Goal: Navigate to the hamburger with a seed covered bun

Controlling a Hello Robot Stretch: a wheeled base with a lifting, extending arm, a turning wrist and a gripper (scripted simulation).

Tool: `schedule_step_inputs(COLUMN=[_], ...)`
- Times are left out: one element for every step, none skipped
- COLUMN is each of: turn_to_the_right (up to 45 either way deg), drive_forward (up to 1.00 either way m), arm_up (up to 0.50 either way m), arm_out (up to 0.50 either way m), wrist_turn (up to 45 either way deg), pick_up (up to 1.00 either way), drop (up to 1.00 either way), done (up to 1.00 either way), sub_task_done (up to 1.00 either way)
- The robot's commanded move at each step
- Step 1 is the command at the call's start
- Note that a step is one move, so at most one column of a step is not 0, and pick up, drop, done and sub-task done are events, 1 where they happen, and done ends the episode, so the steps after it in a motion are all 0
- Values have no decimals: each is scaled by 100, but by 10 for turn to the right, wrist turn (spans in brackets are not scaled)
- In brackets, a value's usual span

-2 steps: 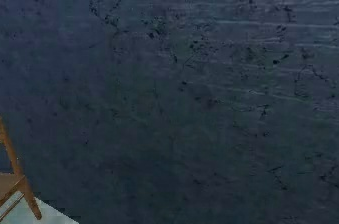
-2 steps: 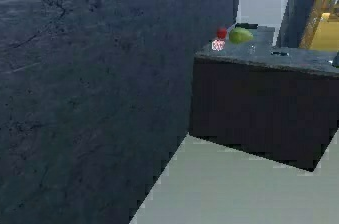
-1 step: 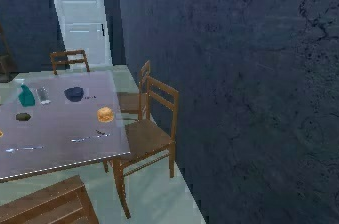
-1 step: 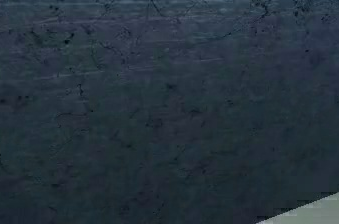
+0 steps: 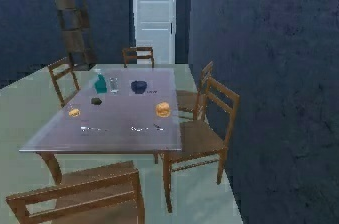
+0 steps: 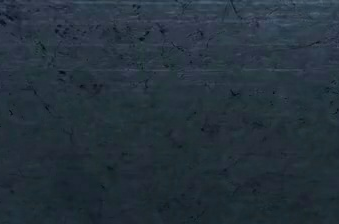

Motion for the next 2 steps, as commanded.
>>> schedule_step_inputs(turn_to_the_right=[0,0], drive_forward=[100,0], arm_up=[0,0], arm_out=[0,0], wrist_turn=[0,0], pick_up=[0,0], drop=[0,0], done=[0,100], sub_task_done=[0,0])
